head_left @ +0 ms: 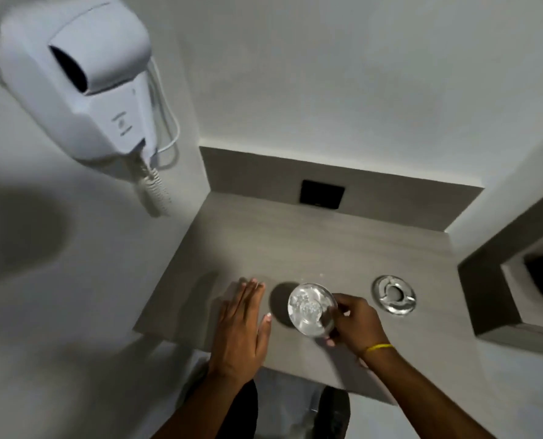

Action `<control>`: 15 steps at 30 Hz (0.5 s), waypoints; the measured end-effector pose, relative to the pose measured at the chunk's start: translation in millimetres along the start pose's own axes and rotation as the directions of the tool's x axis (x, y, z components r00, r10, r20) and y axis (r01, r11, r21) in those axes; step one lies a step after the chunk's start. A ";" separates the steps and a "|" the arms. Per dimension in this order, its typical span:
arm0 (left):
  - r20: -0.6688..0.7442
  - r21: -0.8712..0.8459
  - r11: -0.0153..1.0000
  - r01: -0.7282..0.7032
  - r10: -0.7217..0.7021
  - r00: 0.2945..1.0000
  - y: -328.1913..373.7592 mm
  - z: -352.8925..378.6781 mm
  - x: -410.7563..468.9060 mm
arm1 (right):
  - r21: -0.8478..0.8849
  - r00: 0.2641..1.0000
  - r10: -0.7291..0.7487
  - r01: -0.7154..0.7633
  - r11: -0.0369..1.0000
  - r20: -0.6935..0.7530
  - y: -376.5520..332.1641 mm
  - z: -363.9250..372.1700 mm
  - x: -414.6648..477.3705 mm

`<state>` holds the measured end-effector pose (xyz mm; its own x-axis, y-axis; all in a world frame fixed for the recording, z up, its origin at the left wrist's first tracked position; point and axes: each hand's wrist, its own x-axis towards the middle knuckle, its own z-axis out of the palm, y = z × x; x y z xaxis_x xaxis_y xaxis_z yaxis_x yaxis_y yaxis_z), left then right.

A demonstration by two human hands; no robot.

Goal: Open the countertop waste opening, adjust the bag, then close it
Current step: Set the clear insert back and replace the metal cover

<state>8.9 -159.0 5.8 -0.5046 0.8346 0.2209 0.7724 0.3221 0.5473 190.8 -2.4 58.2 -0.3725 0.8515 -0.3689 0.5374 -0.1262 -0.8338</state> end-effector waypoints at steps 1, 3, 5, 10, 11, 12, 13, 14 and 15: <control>0.026 0.009 1.000 -0.003 0.003 1.000 6.8 3.6 7.1 | -0.042 1.000 0.005 -0.006 0.999 -0.018 -2.4 -7.9 14.3; 0.087 0.039 0.999 -0.027 0.024 0.996 21.1 15.2 25.8 | -0.125 0.999 0.010 -0.016 0.992 -0.047 -3.4 -25.1 45.0; 0.149 0.090 0.995 -0.035 0.021 0.989 27.6 29.4 39.0 | -0.197 0.998 0.016 -0.028 0.980 -0.060 -3.7 -33.7 71.8; 0.302 0.247 0.968 -0.038 -0.039 0.952 38.4 64.9 63.3 | -0.331 0.999 0.040 -0.035 0.943 0.007 2.7 -45.3 119.5; 0.325 0.268 0.963 -0.044 -0.047 0.944 39.0 69.7 67.2 | -0.334 0.999 0.043 -0.031 0.942 0.028 4.9 -45.8 124.8; 0.353 0.291 0.955 -0.054 -0.055 0.934 40.2 74.9 75.7 | -0.331 0.998 0.051 -0.036 0.943 0.037 6.5 -48.0 132.8; 0.366 0.311 0.949 -0.062 -0.060 0.929 39.0 78.9 80.3 | -0.316 0.998 0.061 -0.047 0.948 0.034 8.4 -48.6 137.1; 0.372 0.326 0.943 -0.063 -0.067 0.926 35.8 84.0 86.2 | -0.293 0.997 0.070 -0.059 0.954 0.030 10.3 -49.1 143.0; 0.368 0.335 0.940 -0.057 -0.075 0.927 31.4 88.0 89.0 | -0.280 0.997 0.072 -0.063 0.958 0.024 12.7 -48.4 146.5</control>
<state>22.2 -35.3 -28.4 -0.3838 0.9138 -0.1332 0.8844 0.4052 0.2316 179.7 145.4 13.5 -0.3510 0.8274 -0.4383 0.7501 -0.0317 -0.6606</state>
